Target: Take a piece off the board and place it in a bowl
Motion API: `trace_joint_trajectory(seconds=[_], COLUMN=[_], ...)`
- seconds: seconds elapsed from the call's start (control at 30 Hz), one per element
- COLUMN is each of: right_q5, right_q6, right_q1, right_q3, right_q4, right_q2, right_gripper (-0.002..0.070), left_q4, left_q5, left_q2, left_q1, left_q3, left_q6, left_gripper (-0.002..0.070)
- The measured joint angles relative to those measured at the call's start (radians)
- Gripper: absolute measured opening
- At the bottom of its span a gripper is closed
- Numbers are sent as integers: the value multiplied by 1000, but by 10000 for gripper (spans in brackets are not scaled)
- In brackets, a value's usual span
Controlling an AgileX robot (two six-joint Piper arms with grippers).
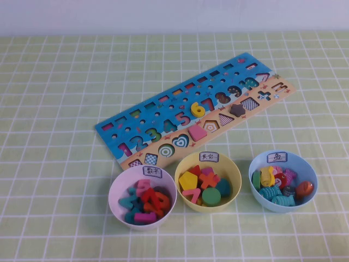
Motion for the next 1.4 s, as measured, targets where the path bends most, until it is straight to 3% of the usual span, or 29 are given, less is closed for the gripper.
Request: trace_joint_trajectory(seconds=[0.53,0.73,1.0,1.4], right_q5=[0,-15,-64,-48], right_q6=[8,8,8,8], right_q1=[0,0,0,0], right_q3=[0,0,0,0], right_q4=[23,318,1049,1099], right_q2=[0,0,0,0], right_gripper=[-17,-17,-17,-17], left_q4=[2,2,2,2], left_q5=[0,2,2,2], left_q2=[0,0,0,0], left_q1=[0,0,0,0], left_q3=[0,0,0,0], left_q6=[0,0,0,0], left_gripper=[-5,-5,-5,-5])
